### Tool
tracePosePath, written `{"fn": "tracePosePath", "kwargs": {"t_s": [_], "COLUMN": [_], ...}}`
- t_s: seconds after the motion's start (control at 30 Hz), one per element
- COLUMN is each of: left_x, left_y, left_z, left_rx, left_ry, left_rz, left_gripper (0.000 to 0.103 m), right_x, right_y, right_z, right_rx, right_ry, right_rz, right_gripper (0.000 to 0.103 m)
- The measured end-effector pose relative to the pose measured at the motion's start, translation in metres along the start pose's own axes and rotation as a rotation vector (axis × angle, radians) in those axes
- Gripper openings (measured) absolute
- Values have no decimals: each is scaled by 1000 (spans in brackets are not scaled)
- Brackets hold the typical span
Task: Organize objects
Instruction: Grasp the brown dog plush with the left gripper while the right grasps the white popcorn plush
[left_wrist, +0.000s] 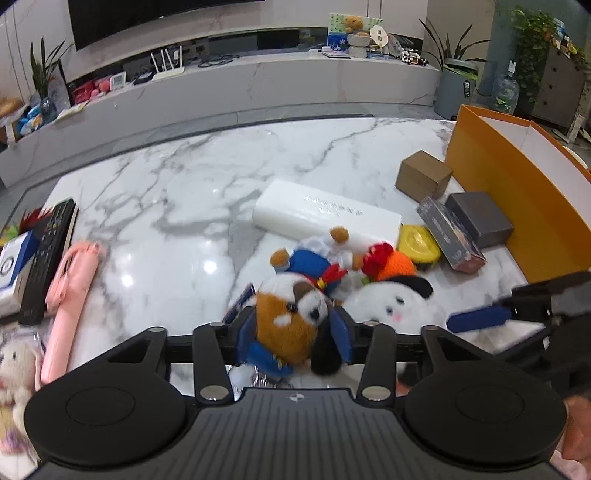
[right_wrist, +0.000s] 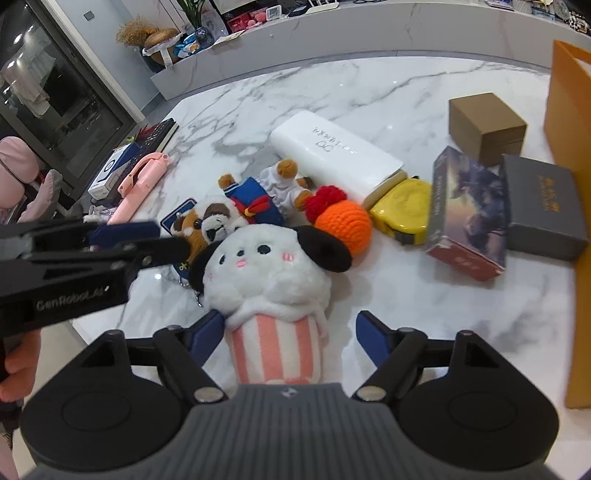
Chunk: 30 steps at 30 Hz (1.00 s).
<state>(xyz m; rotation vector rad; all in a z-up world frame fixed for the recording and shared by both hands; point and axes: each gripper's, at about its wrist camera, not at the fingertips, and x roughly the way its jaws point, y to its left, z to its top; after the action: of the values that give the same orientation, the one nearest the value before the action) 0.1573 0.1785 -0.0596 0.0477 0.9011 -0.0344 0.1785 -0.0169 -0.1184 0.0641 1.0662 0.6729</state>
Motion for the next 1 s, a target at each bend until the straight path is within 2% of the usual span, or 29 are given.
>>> {"fn": "tracePosePath", "kwargs": {"t_s": [0.03,0.13,0.2,0.33,0.5,0.63,0.77,0.9,1.0], "left_x": [3,14,22,33,39,48,58,69,70], "left_y": [1,4,6,4,-10,-17,-19,-20,-15], "left_z": [3,11,15,17,18,21,24,23,27], "left_rx": [5,10,1,12,96,182,208,278,265], "left_ry": [0,-1,11,41,50,77,123,203,240], "left_rz": [-3,-18,-34,-51,-13,8,21,49,34], "left_gripper": [55,62,68,69,77,78,77,76,72], "right_x": [2,5,3,-9,-30,-45,-50,-54,-59], "right_y": [0,1,0,-7,-28,-45,-50,-50,-55], "right_z": [0,0,-2,-8,-20,-32,-36,-34,-31], "right_rx": [-2,8,15,40,105,158,159,136,157], "right_ry": [5,34,38,38,10,-12,-13,-22,-37], "right_rz": [6,72,64,11,-68,-107,-114,-114,-82], "right_gripper": [79,62,61,60,60,60,61,64,64]}}
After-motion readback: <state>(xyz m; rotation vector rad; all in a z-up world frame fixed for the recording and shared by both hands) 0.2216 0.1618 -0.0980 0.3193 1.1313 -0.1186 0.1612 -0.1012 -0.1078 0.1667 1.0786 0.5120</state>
